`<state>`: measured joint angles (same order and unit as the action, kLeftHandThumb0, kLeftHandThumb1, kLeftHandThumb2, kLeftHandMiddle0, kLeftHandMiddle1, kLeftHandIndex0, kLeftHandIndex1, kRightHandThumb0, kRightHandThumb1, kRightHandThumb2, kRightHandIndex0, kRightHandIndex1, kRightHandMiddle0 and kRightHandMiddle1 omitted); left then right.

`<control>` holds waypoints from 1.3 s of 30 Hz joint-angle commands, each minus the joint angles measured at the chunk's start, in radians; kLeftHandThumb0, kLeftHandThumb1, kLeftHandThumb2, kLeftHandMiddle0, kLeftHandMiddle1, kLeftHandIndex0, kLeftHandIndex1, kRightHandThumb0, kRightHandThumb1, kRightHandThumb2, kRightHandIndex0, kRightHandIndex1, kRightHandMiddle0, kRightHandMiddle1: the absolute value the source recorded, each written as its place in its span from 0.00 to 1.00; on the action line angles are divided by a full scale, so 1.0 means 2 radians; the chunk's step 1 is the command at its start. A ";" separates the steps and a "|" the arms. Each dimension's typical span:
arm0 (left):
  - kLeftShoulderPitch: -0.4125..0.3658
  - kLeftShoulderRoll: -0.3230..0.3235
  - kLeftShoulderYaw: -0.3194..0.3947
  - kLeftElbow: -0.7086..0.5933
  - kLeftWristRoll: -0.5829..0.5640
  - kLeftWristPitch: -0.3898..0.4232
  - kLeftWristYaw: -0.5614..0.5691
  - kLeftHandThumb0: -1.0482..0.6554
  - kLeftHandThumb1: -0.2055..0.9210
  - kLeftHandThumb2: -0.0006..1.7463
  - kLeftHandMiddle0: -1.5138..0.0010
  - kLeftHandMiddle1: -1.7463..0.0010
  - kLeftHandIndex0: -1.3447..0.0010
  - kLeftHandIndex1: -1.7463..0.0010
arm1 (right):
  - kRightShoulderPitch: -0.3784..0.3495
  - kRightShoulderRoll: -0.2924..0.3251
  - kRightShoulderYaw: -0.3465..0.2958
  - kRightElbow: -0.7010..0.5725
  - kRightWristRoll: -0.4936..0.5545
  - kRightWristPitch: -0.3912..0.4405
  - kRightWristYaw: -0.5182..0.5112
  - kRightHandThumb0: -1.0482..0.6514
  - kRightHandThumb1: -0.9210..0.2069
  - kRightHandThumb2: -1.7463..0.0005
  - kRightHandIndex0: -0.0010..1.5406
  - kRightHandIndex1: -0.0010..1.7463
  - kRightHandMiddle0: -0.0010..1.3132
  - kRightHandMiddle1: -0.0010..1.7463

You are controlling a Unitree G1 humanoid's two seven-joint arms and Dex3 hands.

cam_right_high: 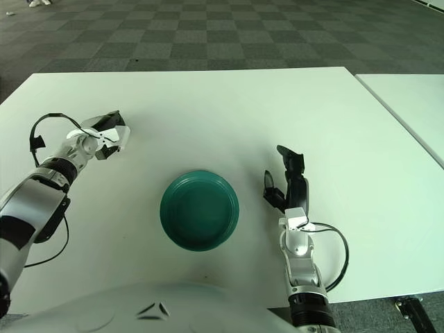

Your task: Put the charger into the plate.

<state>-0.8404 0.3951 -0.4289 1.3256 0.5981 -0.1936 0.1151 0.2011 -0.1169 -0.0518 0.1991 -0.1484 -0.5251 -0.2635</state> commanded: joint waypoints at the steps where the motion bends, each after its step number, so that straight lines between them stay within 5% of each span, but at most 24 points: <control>1: 0.044 -0.019 -0.003 0.017 0.000 0.006 -0.022 0.61 0.14 0.95 0.38 0.11 0.50 0.00 | 0.025 0.007 0.001 0.081 -0.009 -0.012 -0.001 0.16 0.00 0.63 0.18 0.01 0.00 0.54; 9: 0.045 -0.010 0.007 0.013 -0.008 -0.001 -0.016 0.61 0.14 0.95 0.38 0.10 0.50 0.00 | 0.020 0.004 -0.001 0.089 -0.006 -0.014 0.000 0.16 0.00 0.63 0.18 0.01 0.00 0.54; 16: 0.010 0.012 0.052 -0.025 -0.054 -0.036 -0.047 0.61 0.14 0.95 0.38 0.12 0.50 0.00 | 0.019 0.002 -0.002 0.092 -0.004 -0.016 0.002 0.16 0.00 0.63 0.18 0.01 0.00 0.54; 20: 0.035 0.033 0.081 -0.132 -0.091 -0.066 -0.071 0.61 0.14 0.96 0.39 0.09 0.50 0.00 | 0.018 0.001 -0.003 0.094 -0.003 -0.018 0.003 0.16 0.00 0.63 0.18 0.01 0.00 0.54; 29: 0.121 0.050 0.093 -0.355 -0.080 -0.043 -0.084 0.61 0.19 0.94 0.43 0.05 0.53 0.00 | 0.017 0.000 -0.004 0.097 -0.002 -0.020 0.003 0.16 0.00 0.63 0.18 0.00 0.00 0.54; 39: 0.169 0.048 0.085 -0.503 -0.038 -0.011 -0.090 0.61 0.23 0.91 0.46 0.04 0.56 0.00 | 0.016 0.000 -0.004 0.099 -0.002 -0.021 0.003 0.16 0.00 0.63 0.18 0.00 0.00 0.54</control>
<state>-0.5421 0.4699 -0.2575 0.4466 0.4826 -0.2485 -0.0510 0.1538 -0.1408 -0.0671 0.2481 -0.1367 -0.5391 -0.2599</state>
